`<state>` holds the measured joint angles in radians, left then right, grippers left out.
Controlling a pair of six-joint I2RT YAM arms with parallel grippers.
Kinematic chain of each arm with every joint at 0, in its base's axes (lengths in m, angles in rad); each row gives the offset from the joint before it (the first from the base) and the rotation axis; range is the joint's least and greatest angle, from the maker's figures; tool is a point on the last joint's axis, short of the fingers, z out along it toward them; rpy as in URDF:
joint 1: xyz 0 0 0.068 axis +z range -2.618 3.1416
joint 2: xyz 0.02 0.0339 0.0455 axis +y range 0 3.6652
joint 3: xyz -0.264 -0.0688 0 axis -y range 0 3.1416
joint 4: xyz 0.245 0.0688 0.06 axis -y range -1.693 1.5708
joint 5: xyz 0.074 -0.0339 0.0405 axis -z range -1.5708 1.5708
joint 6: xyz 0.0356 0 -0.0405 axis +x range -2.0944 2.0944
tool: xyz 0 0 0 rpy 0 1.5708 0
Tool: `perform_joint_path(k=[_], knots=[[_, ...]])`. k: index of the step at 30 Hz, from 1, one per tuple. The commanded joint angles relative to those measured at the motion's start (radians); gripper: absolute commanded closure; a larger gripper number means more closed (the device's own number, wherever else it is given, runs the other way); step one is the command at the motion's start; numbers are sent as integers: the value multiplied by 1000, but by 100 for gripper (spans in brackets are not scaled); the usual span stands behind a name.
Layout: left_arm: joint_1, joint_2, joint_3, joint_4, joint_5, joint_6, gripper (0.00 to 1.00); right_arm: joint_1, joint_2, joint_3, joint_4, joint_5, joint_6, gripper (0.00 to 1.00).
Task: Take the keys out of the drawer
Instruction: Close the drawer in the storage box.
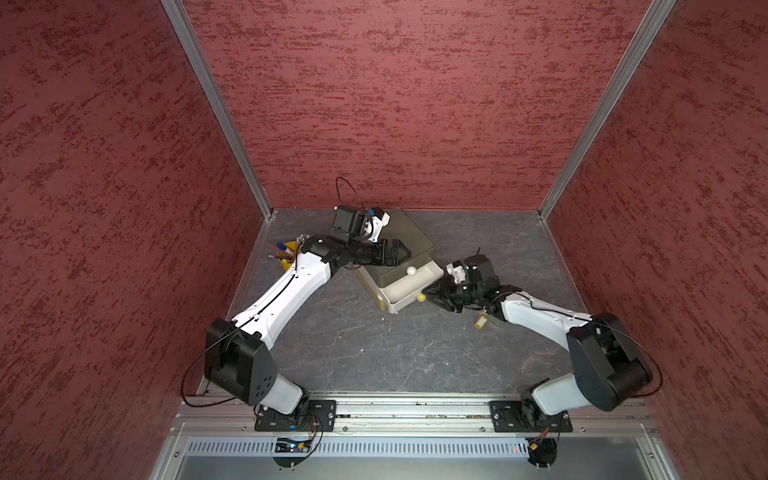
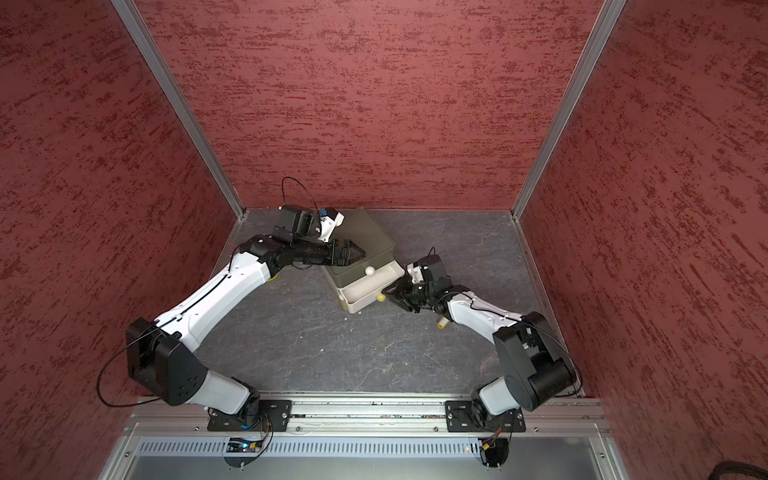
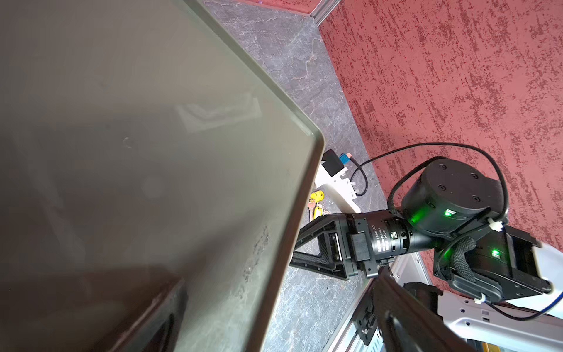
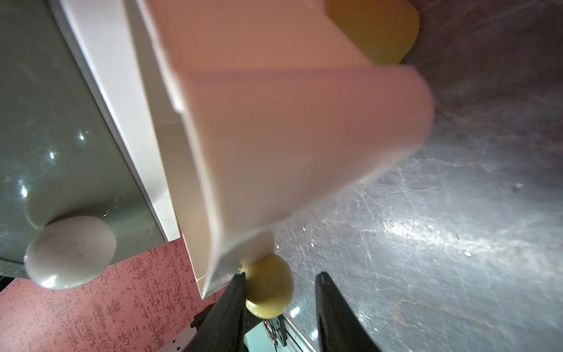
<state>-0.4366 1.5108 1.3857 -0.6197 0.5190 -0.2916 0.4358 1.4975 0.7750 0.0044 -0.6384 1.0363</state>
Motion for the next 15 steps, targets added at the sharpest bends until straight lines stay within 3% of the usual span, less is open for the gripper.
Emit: perform_joint_path(k=[1, 15], knots=[[8, -3, -27, -49, -1, -4, 0, -2, 30, 24, 36, 40, 2, 60], [13, -25, -43, -57, 5, 2, 0, -2, 95, 39, 107, 64, 48, 59]])
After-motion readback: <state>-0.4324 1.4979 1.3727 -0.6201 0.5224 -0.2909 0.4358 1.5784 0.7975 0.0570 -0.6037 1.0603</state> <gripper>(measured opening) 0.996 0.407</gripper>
